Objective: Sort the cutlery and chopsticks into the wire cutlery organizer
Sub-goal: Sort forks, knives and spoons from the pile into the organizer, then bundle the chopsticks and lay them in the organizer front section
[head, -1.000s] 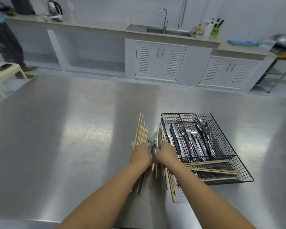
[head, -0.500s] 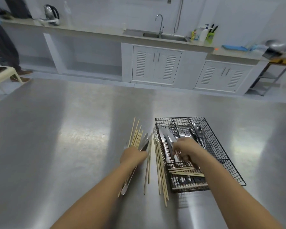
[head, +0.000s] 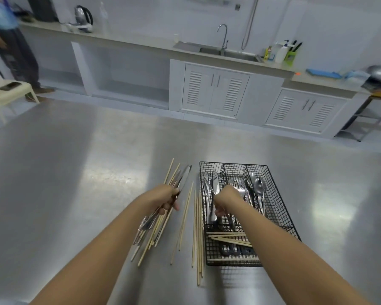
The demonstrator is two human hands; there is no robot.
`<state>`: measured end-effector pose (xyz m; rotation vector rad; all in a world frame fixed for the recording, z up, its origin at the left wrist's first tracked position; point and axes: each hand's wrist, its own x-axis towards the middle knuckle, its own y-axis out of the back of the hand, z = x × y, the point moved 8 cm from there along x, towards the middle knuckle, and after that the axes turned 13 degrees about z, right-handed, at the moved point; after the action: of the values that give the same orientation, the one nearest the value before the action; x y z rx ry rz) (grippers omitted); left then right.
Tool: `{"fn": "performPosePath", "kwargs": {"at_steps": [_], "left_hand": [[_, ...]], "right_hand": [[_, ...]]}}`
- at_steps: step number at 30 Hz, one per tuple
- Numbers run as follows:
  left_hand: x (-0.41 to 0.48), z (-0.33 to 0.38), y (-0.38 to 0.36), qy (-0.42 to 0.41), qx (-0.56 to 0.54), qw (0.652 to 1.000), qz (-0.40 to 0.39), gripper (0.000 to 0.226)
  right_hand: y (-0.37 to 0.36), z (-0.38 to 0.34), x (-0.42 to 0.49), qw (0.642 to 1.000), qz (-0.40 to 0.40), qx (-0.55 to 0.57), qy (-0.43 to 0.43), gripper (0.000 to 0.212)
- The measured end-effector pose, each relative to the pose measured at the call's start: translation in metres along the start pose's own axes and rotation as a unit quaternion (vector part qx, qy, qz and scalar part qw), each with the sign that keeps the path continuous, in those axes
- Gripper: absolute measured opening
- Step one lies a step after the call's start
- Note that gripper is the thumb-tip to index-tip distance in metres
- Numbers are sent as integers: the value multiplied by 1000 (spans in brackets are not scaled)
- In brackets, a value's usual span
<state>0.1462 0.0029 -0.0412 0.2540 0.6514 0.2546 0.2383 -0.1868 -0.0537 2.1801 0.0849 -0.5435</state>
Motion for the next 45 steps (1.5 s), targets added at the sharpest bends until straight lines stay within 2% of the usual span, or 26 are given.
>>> {"fn": "performPosePath", "kwargs": {"at_steps": [4,7,9,11,13,14,16,19,21,26,29,32,35,38,42,45], "left_hand": [[-2,22,4,-44,-90,994,35,21],[-4,40,6,-87,-134,984,80,26],[-4,50,4,-104,-159,976,106,29],[-2,57,-2,-104,-191,969,119,29],[1,62,-10,-90,-236,959,130,27],[2,66,-14,-82,-265,951,136,27],[5,77,-21,-78,-320,934,139,28],[9,101,-34,-91,-363,920,117,21],[15,113,-47,-98,-360,922,104,10],[32,111,-100,-96,-207,970,79,20],[40,97,-121,-68,-138,984,86,26],[47,73,-128,-20,-57,990,128,35],[45,59,-117,-25,79,977,198,41],[39,64,-116,-75,189,951,231,42],[29,75,-116,-140,270,916,260,21],[24,76,-111,-185,290,901,265,52]], "right_hand": [[-1,1,6,996,68,47,22,21],[1,-1,10,991,112,56,49,19],[3,-3,6,991,107,61,55,8],[4,-4,5,991,90,72,60,24],[11,-6,2,991,76,73,79,7],[16,-6,6,989,78,89,87,24],[34,-5,5,981,92,119,122,39],[77,12,7,965,147,153,154,32],[96,27,5,960,170,121,185,29],[73,56,-3,967,95,36,232,24],[64,63,-8,968,91,32,232,24],[61,66,-9,968,90,36,231,25],[60,67,-11,966,91,25,243,26],[57,70,-13,961,108,-13,256,27],[54,73,-13,955,156,-42,248,29],[52,72,-14,954,172,-58,239,27]]}}
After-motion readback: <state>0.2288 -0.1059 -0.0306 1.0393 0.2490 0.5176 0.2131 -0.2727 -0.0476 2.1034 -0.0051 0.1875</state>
